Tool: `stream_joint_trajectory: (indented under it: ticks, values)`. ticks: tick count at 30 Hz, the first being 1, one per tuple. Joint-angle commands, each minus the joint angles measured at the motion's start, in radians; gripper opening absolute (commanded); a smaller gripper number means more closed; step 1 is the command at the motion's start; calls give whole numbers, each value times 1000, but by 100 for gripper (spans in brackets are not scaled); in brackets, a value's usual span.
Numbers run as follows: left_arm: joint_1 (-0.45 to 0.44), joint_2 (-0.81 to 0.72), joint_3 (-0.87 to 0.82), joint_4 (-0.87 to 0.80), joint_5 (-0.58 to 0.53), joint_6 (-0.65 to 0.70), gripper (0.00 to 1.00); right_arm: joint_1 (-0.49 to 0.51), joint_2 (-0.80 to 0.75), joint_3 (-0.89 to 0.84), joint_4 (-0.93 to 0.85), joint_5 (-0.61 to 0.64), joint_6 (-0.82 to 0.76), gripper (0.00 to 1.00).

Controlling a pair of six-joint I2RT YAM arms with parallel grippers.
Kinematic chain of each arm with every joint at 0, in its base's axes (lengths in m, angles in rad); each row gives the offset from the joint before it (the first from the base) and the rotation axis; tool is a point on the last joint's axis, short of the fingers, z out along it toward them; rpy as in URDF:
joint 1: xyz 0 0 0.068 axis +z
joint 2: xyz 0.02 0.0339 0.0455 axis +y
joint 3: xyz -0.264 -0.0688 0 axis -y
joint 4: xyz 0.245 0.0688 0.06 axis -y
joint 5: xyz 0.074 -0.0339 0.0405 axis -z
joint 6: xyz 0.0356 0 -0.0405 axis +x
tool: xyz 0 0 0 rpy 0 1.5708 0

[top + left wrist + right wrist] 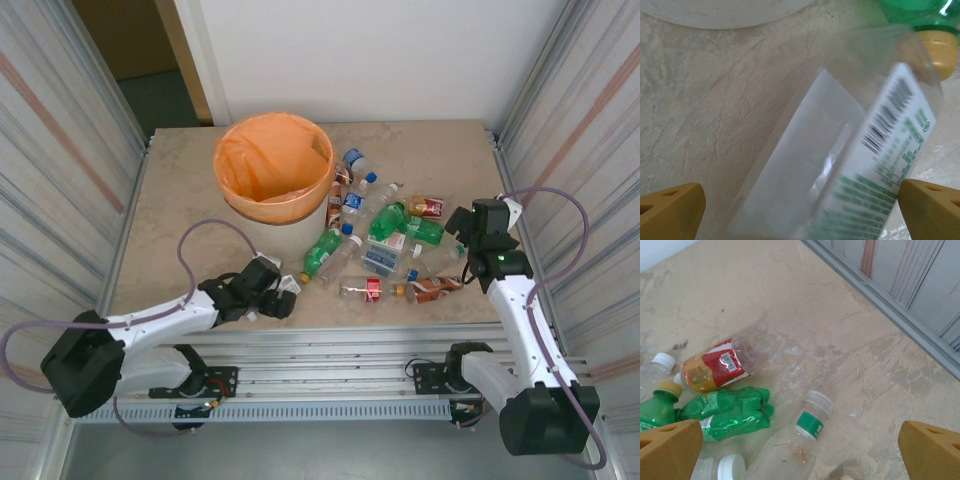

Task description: Put the plastic bottles in the bin

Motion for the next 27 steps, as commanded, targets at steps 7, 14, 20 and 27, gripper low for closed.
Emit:
stream_joint_trajectory:
  ticks: [7,14,20,27]
  values:
    - [-21,94,31,-15,-64,-8,99,-11,-18,4,-16,15,24,99]
    - [-21,102,40,-21,-77,-20,74,-14,-6,4,-12,14,31,98]
    - [-21,78,45,-56,-72,-56,42,-15,-2,4,-12,14,34,98]
    - [-20,-30,39,-138,-98,-148,28,-19,-3,1,-10,15,35,98]
